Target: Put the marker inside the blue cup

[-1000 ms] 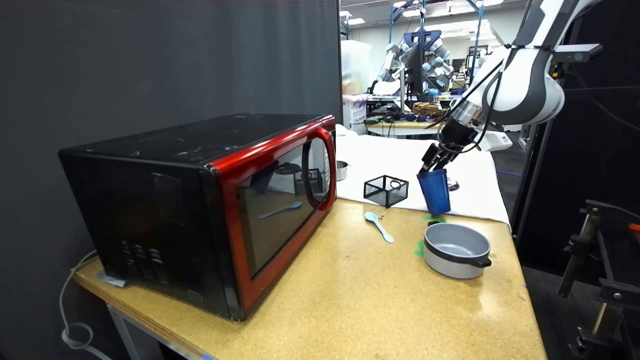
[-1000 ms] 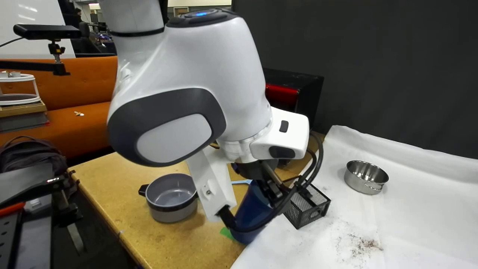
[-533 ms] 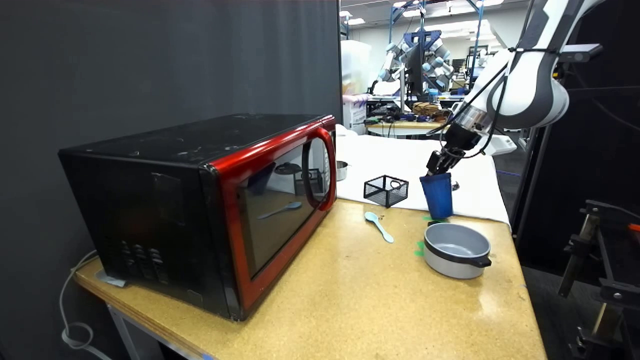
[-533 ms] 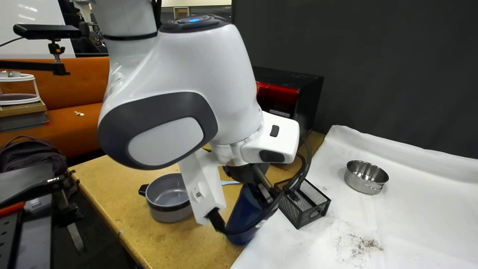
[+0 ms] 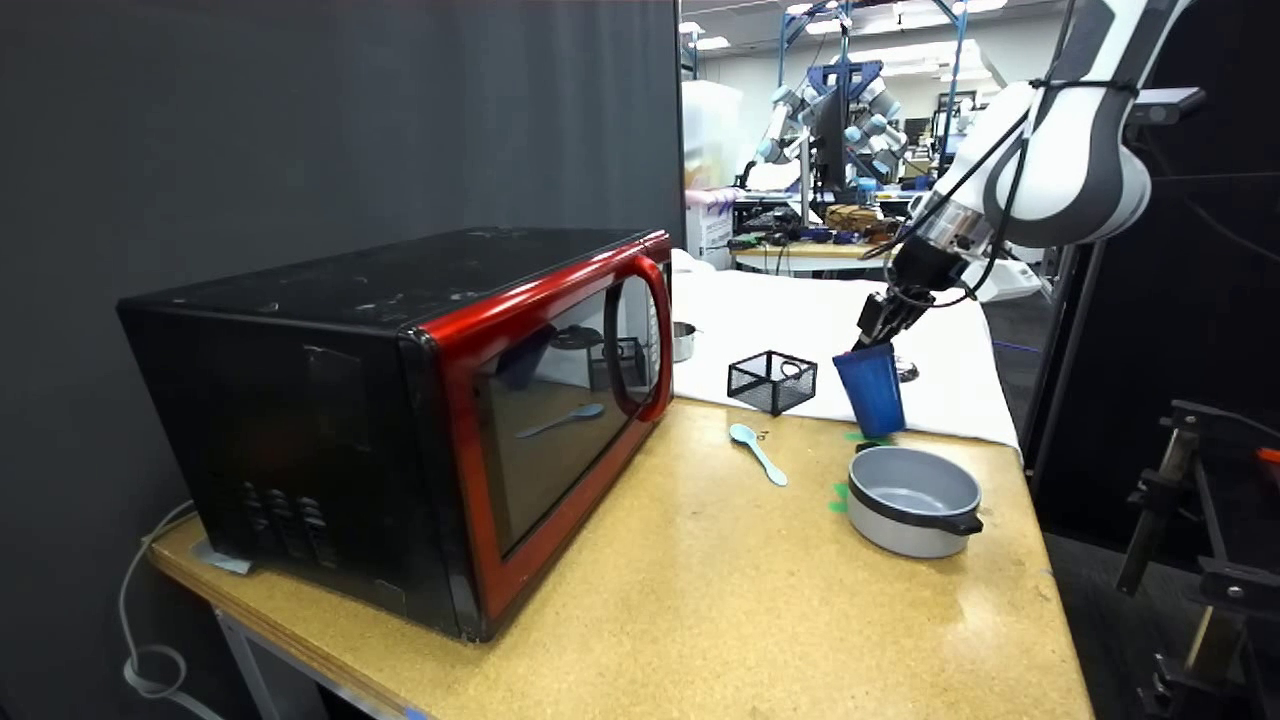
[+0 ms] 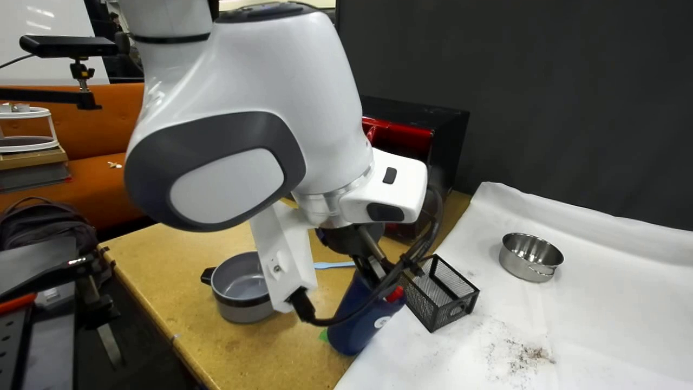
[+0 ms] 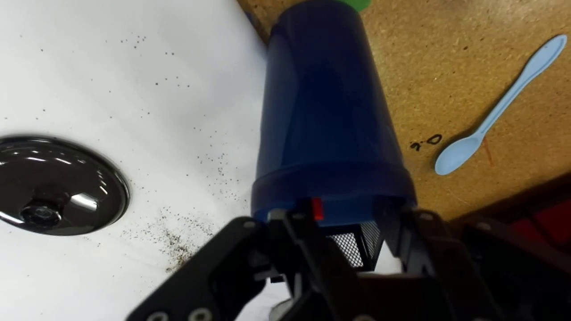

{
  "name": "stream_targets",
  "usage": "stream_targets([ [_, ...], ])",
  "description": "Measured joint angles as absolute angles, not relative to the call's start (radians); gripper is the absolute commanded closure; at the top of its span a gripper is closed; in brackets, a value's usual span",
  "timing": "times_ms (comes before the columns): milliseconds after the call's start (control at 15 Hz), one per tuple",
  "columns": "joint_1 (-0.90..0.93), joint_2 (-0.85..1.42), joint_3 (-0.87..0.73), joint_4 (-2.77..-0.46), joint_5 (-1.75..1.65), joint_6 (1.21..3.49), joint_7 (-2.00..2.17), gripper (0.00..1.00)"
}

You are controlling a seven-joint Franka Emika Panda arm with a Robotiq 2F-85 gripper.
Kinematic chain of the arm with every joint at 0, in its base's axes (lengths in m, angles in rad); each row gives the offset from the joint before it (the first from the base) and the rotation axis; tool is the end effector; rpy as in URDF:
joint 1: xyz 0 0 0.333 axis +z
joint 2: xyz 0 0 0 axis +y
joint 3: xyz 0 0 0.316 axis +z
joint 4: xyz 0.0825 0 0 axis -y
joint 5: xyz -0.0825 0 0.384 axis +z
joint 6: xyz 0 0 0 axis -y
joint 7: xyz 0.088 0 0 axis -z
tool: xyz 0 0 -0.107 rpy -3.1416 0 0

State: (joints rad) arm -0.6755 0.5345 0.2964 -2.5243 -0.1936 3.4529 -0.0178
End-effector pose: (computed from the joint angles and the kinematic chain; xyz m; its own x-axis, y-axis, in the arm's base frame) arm 0.4508 -0.1433 0.1365 0.8738 -0.2366 0.4249 -0.2052 -0.9715 -0.1191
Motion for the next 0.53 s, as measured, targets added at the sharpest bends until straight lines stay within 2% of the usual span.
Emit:
stream_targets([
  [267,-0.679,0.453,0.295,-2.579,-0.194,3.453,0.017,0.68],
  [533,-0.679,0.403,0.287,-2.638,-0.194,3.452,0.036,0.67],
])
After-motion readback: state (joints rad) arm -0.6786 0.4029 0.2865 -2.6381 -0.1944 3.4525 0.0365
